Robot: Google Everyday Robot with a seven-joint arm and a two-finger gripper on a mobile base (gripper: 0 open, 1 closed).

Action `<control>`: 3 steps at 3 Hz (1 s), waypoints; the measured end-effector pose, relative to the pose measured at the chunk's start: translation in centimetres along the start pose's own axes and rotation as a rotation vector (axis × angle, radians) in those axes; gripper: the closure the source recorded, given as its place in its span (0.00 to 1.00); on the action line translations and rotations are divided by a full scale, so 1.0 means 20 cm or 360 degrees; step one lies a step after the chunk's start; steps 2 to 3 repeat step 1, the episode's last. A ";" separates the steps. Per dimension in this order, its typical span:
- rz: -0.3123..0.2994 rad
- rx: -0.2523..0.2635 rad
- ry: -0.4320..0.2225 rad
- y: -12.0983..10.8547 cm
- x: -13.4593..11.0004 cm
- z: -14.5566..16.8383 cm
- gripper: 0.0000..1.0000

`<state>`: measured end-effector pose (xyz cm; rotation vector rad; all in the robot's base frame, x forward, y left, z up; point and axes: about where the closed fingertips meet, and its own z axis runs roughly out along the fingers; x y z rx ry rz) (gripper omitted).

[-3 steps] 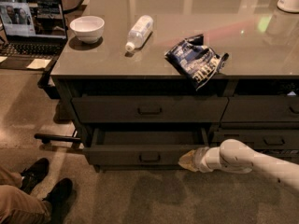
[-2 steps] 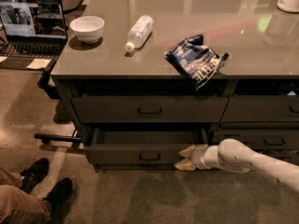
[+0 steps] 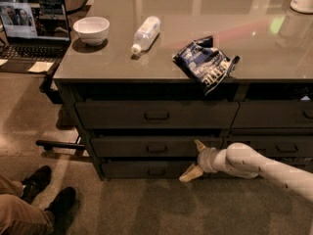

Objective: Close middle drawer

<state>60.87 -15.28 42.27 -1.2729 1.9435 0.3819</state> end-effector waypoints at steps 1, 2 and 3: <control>0.0000 0.0000 0.0000 0.00 0.00 0.00 0.00; 0.0000 0.0000 0.0000 0.00 0.00 0.00 0.00; 0.0000 0.0000 0.0000 0.00 0.00 0.00 0.00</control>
Offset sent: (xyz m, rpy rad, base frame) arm 0.0000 0.0000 0.0000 0.0000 0.0000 0.0000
